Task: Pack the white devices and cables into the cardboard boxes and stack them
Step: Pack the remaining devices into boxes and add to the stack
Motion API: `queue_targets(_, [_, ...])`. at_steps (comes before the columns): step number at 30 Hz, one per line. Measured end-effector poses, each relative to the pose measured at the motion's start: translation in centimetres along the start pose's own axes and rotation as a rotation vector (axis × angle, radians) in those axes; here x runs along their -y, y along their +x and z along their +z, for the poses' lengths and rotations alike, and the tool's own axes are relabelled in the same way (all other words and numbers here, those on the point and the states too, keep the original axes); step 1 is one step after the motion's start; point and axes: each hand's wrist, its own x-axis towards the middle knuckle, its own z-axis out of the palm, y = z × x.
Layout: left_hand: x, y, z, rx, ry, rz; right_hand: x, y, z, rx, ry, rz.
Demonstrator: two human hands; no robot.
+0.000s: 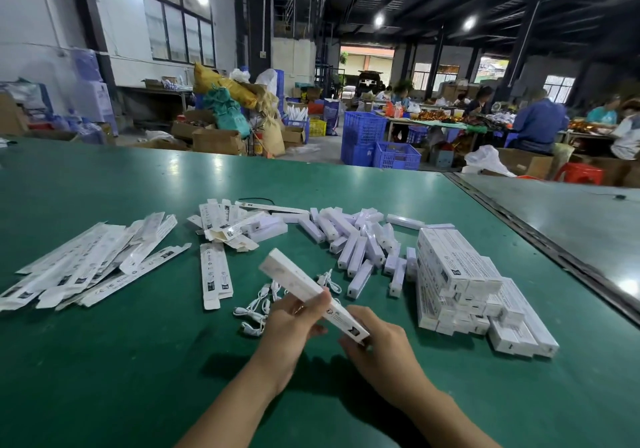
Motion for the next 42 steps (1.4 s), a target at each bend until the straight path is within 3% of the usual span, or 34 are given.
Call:
queue_targets(2, [0.0, 0.2, 0.1, -0.083, 0.017, 0.014, -0.2, 0.3, -0.3, 0.051, 0.160, 0.045])
queue_targets(5, [-0.4, 0.9, -0.6, -0.212, 0.003, 0.017, -1.4, 1.1, -0.6, -0.098, 0.305, 0.142])
queue_targets(8, [-0.7, 1.2, -1.2, -0.246, -0.078, -0.019, -2.8, 2.4, -0.1, -0.111, 0.047, 0.237])
queue_targets(12, [-0.9, 1.1, -1.2, -0.234, -0.167, -0.057, -4.0, 3.8, 1.6, 0.237, -0.337, 0.384])
queue_targets(15, [-0.9, 0.9, -1.0, -0.223, -0.176, -0.051, -4.1, 4.6, 2.1, 0.359, -0.440, 0.448])
queue_targets(17, [-1.0, 0.9, -1.1, -0.236, -0.140, -0.033, -4.0, 4.7, 2.2, 0.338, -0.452, 0.465])
queue_targets(20, [-1.0, 1.0, -1.5, -0.246, -0.109, -0.034, -3.9, 4.4, 2.2, 0.136, -0.409, 0.425])
queue_targets(26, [-1.1, 1.2, -1.7, -0.134, -0.269, -0.080, -3.4, 3.8, 1.0, -0.180, -0.226, 0.500])
queue_targets(32, [-1.3, 1.3, -2.1, -0.104, -0.415, -0.048, -2.6, 2.8, -0.5, -0.437, 0.214, 0.534])
queue_targets(38, [-1.2, 1.8, -2.7, -0.226, -0.442, 0.023, -1.6, 2.8, -1.8, -0.500, 0.848, 0.531])
queue_targets(42, [-1.6, 1.9, -2.7, -0.270, -0.494, 0.081, -1.2, 3.0, -1.1, -0.417, 0.922, 0.496])
